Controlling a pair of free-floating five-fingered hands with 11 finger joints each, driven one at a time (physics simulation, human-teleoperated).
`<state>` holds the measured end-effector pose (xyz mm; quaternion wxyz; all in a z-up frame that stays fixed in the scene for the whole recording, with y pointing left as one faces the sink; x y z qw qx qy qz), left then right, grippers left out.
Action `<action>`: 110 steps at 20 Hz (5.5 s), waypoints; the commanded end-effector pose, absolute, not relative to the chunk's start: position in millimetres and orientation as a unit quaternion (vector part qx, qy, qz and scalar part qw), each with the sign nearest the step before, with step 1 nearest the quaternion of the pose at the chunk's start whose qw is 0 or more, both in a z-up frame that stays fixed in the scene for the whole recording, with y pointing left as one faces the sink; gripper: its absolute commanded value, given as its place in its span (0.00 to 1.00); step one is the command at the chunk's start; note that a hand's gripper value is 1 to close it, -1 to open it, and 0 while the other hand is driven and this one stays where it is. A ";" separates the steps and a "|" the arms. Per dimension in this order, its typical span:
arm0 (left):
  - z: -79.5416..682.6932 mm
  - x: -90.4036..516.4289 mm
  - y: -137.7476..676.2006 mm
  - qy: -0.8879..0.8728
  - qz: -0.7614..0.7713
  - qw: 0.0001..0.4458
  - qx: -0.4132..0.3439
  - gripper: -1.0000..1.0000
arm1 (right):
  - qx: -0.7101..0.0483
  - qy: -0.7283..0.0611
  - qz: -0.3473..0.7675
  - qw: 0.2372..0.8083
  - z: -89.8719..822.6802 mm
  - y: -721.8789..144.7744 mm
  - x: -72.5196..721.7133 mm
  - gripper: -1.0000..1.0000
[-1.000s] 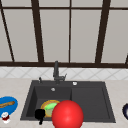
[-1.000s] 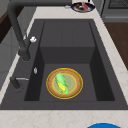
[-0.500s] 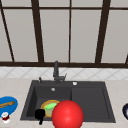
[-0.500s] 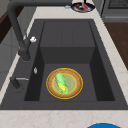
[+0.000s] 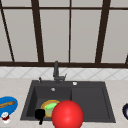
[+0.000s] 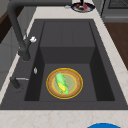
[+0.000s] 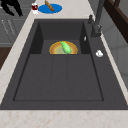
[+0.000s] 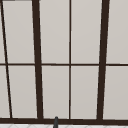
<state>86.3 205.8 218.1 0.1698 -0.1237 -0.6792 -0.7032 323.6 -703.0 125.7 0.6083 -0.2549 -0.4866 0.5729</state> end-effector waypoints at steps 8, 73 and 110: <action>218.1 86.3 205.8 -0.679 -0.703 0.170 -0.124 0.50 | -0.269 -0.450 0.581 0.623 101.0 -691.4 341.7 0.00; 218.1 86.3 205.8 -0.679 -0.703 0.170 -0.124 0.50 | -0.364 -0.367 0.602 0.608 278.9 -502.5 308.0 1.00; 218.1 86.3 205.8 -0.679 -0.703 0.170 -0.124 0.50 | -0.331 -0.409 0.591 0.612 336.2 -258.4 309.1 1.00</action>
